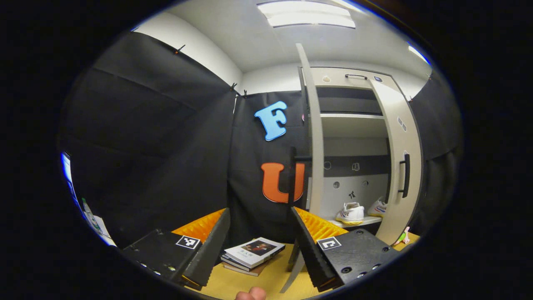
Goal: Grab one shoe with the right hand and put it into the shoe cabinet, grab the other shoe with the left hand and put it into the shoe cabinet; then close the right door with the right hand and the left door with the left hand.
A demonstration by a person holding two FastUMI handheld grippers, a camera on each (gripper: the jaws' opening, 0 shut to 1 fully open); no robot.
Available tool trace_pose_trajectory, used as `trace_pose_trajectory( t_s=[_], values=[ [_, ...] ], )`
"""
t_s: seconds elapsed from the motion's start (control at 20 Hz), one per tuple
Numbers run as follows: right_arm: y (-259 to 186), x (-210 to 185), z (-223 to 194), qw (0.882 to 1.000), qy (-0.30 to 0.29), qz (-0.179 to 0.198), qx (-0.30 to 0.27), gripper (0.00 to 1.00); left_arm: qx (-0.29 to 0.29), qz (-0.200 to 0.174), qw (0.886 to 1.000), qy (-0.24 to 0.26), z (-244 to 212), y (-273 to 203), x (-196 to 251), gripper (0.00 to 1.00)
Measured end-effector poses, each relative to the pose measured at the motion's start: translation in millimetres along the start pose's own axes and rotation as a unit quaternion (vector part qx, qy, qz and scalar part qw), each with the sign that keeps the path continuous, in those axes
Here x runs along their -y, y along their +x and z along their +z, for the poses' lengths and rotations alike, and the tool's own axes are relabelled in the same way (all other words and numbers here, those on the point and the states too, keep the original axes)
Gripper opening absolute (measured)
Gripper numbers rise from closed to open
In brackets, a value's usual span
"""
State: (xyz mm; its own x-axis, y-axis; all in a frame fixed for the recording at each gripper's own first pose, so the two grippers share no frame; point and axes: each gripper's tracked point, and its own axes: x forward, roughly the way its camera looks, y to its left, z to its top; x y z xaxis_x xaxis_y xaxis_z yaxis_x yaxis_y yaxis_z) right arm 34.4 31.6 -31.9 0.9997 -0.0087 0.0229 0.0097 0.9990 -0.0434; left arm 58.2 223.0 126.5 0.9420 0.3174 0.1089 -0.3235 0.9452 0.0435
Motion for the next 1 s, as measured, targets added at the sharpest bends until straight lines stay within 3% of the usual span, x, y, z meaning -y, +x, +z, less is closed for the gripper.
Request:
trace_pose_trajectory(
  t_s=[0.15,0.45,1.0],
  values=[
    [2.2,1.9,7.6,1.0,-0.004,-0.003,0.008,0.96,0.008,0.011,1.0,-0.002,11.7,34.7,-16.9,0.88],
    [7.4,7.2,13.4,1.0,-0.003,-0.013,0.011,0.97,-0.026,-0.011,0.999,-0.017,7.6,87.4,-19.8,0.89],
    [18.8,-1.5,8.8,1.0,-0.006,0.001,0.004,0.97,-0.032,-0.023,0.999,-0.025,9.1,84.2,-9.0,0.89]
  ],
)
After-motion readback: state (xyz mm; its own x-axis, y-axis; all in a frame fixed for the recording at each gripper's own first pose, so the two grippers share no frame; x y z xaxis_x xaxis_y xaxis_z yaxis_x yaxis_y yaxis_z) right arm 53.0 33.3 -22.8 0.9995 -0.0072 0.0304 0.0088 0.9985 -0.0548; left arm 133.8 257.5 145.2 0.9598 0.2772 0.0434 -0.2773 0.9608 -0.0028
